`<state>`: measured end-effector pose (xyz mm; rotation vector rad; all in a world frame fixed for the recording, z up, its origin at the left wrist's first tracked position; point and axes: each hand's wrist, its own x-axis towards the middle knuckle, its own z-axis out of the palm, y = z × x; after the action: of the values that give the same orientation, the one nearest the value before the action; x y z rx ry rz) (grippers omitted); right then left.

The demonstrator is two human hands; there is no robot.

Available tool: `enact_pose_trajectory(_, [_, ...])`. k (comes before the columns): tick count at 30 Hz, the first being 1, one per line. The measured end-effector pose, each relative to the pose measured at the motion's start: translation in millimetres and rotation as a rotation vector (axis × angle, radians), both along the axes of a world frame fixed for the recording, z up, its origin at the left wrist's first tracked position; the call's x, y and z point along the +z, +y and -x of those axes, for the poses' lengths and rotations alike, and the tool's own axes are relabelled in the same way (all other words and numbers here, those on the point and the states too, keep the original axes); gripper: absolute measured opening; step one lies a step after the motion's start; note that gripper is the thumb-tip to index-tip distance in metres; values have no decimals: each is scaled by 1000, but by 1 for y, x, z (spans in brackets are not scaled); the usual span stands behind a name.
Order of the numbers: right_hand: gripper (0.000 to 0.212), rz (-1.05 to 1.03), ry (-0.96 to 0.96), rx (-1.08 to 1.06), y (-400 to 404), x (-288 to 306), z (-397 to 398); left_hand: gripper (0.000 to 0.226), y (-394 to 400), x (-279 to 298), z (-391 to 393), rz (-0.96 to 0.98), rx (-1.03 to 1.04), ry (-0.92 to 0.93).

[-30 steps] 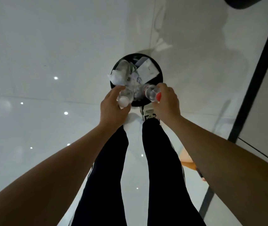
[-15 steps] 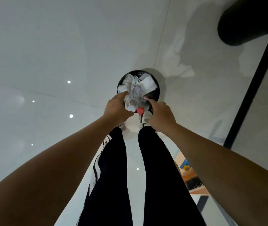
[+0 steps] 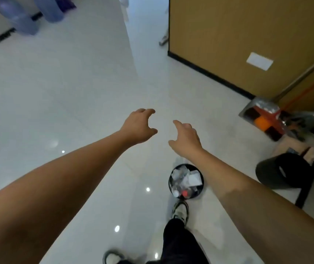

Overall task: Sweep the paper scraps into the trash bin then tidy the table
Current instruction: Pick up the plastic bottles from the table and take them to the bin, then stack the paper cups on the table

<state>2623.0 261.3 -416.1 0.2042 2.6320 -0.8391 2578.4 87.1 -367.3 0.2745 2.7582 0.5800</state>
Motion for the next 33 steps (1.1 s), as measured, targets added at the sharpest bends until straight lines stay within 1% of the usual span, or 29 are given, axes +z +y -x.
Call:
enact_pose_trajectory(4, [72, 18, 285, 145, -101, 122, 20, 69, -108, 116, -12, 39, 61, 266])
enact_pose_trajectory(7, [72, 35, 498, 279, -201, 210, 4, 68, -208, 198, -46, 87, 143, 482])
enact_pose_trajectory(12, [75, 99, 796, 554, -390, 331, -56, 65, -392, 307, -144, 185, 359, 728])
enact_pose_trajectory(14, [75, 162, 885, 668, -464, 368, -89, 64, -461, 339, -194, 226, 468, 794])
enact_pose_trajectory(17, [73, 252, 980, 813, -566, 407, -139, 67, -550, 379, -273, 298, 624, 881])
enact_pose_trajectory(20, [74, 349, 1022, 956, -662, 427, -193, 64, -626, 404, -357, 349, 780, 953])
enact_pose_trajectory(24, [74, 466, 993, 1137, -777, 426, -262, 62, -711, 400, -466, 407, 1019, 994])
enact_pose_trajectory(29, [75, 553, 909, 1345, -914, 391, -330, 62, -809, 361, -579, 477, 1315, 858])
enact_pose_trajectory(33, [75, 590, 796, 1456, -1017, 346, -365, 63, -886, 328, -628, 509, 1479, 772])
